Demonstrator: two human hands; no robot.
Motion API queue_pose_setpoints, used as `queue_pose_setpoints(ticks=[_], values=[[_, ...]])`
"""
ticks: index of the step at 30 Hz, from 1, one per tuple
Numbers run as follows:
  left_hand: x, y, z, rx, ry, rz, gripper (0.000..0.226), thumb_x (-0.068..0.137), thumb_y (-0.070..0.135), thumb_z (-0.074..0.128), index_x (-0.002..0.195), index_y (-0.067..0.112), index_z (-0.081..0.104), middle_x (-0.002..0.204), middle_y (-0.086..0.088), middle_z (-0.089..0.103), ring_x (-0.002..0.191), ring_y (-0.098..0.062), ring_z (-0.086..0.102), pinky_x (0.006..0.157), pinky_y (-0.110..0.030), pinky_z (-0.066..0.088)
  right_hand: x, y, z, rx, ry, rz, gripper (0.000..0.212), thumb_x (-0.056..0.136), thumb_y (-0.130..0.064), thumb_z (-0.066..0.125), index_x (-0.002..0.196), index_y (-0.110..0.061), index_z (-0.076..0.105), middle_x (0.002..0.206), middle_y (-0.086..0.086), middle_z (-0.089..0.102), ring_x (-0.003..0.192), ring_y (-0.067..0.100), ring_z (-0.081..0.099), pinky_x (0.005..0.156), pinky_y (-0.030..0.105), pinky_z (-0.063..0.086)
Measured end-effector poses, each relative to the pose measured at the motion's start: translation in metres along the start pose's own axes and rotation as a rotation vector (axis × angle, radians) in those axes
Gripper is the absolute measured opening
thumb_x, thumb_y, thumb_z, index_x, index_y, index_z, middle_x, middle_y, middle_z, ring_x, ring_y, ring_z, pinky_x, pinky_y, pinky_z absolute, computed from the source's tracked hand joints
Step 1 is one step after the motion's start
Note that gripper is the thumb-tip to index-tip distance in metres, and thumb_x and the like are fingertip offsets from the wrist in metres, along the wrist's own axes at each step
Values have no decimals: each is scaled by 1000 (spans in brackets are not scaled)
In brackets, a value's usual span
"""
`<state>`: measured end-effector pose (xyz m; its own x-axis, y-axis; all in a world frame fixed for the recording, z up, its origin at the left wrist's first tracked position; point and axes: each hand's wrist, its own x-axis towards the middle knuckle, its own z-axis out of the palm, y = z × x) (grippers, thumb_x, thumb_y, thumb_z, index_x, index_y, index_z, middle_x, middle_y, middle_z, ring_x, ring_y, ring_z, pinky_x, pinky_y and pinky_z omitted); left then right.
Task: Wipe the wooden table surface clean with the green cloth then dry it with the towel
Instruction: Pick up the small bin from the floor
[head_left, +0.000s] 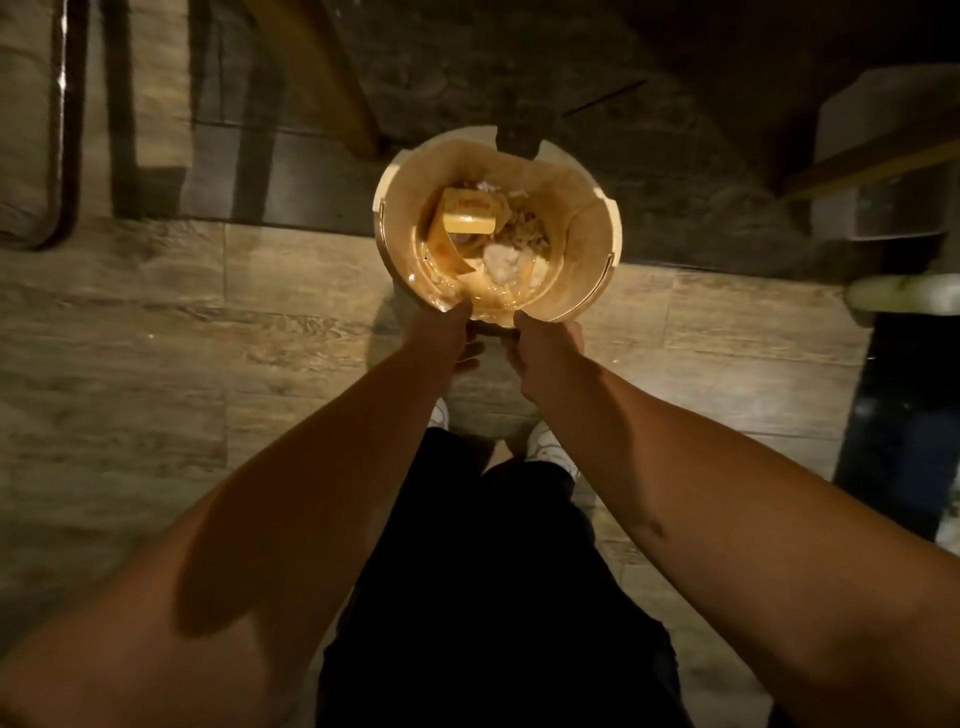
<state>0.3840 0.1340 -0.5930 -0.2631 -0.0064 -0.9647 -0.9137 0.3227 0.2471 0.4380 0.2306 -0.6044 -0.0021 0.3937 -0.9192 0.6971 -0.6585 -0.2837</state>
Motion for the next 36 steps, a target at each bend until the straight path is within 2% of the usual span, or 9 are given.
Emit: queue_pose_setpoints(ticks=[5,9,12,17,21,25,30,33,36], values=[[-3,2,7,-223,35,34,17,105,15,46,118,13,58,93,-4,65,77,-14,63,65,-29,51,0,-5,-2,75,46,-62,11,88,-16,70,85,-20,61,86,10,64,85,28,65,85,43,55],[-30,17,12,-241,145,87,14,99,7,43,101,4,56,77,-11,57,41,-12,54,46,-25,42,-26,-31,-14,44,-60,-37,30,92,-8,62,121,-3,59,81,6,58,66,17,59,50,18,51],[-68,26,16,-221,206,85,15,96,7,46,83,6,54,72,-14,53,46,-19,49,50,-28,39,-63,-47,-29,17,-23,-23,31,90,-7,61,121,-5,58,78,5,59,60,15,55,37,19,43],[-162,35,13,-276,269,69,25,94,18,62,111,0,65,85,-15,63,57,-21,56,50,-27,41,-154,-68,-61,60,41,45,8,84,-15,69,88,-14,61,72,8,63,55,17,53,47,26,38],[-246,42,15,-350,263,95,40,93,15,66,129,0,59,99,-21,66,62,-22,63,48,-24,46,-224,-84,-96,92,26,-2,29,81,-13,72,108,-10,61,77,15,64,50,18,50,37,20,32],[-329,54,23,-298,325,77,41,90,22,67,128,7,65,123,-19,70,112,-35,69,97,-45,57,-296,-102,-132,83,11,-47,34,81,-10,71,114,-10,62,89,16,67,59,21,56,45,26,38],[-418,72,22,-377,237,112,27,96,18,61,121,9,67,107,-13,72,91,-26,70,65,-30,55,-372,-117,-173,141,-72,-118,36,85,-11,72,119,-7,63,105,19,72,71,24,63,53,30,45],[-457,79,22,-424,187,142,30,101,13,55,129,9,61,125,-22,68,118,-36,67,87,-43,60,-407,-125,-193,212,-159,-175,33,89,-13,71,121,-14,64,102,12,74,72,19,67,49,26,48],[-488,82,24,-463,196,189,33,100,11,58,133,9,60,122,-20,69,104,-30,71,80,-38,61,-431,-133,-212,194,-193,-148,31,93,-22,69,123,-18,61,97,9,75,75,16,67,43,21,39]])
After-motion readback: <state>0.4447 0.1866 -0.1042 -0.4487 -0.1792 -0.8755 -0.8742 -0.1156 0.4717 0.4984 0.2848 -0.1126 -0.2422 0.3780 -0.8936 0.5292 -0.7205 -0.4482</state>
